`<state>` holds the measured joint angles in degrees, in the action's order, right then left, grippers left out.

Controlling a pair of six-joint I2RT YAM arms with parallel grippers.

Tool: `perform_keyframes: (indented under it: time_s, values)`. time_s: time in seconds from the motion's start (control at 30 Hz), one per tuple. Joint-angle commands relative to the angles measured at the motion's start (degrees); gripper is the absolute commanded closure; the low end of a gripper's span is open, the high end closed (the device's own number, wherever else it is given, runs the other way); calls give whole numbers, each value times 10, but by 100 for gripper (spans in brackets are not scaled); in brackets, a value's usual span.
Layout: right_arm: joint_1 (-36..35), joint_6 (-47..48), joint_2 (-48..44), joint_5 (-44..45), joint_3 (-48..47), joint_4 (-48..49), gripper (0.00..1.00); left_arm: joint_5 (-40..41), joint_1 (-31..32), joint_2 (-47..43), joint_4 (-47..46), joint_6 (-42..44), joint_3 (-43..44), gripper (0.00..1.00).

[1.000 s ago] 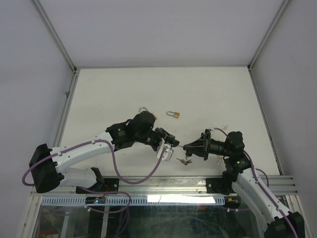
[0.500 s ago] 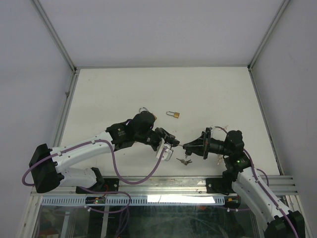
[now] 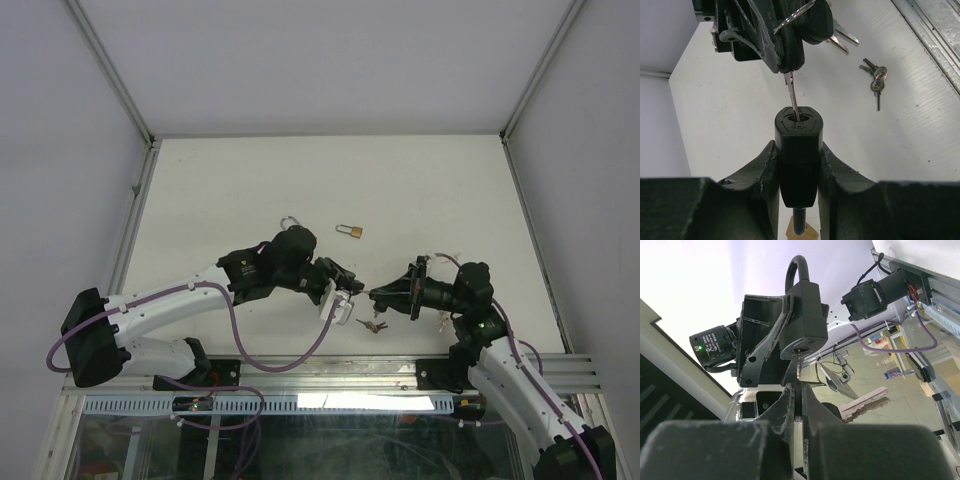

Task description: Unlock with the key

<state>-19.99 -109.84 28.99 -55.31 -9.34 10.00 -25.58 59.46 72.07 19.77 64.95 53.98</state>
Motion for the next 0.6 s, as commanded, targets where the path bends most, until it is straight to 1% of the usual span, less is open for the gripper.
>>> perform_keyframes:
  time_s: [0.0,0.17,0.23,0.4,0.47,0.57]
  values:
    - [5,24,-4,18,-41,-10,100,-12,16,-9,-69,-6,38,100]
    - [5,14,-47,46,-26,-55,100,-2,19,-22,-69,-5,30,100]
    - [5,5,-56,59,-17,-59,100,5,23,-23,-70,-10,32,100]
    - [5,32,-23,52,-37,-57,100,35,35,-26,-92,-17,23,100]
    - [5,41,-15,48,-44,-71,100,64,41,-24,-112,-16,17,100]
    - [5,30,-26,59,-36,-73,100,103,48,-26,-138,-11,6,100]
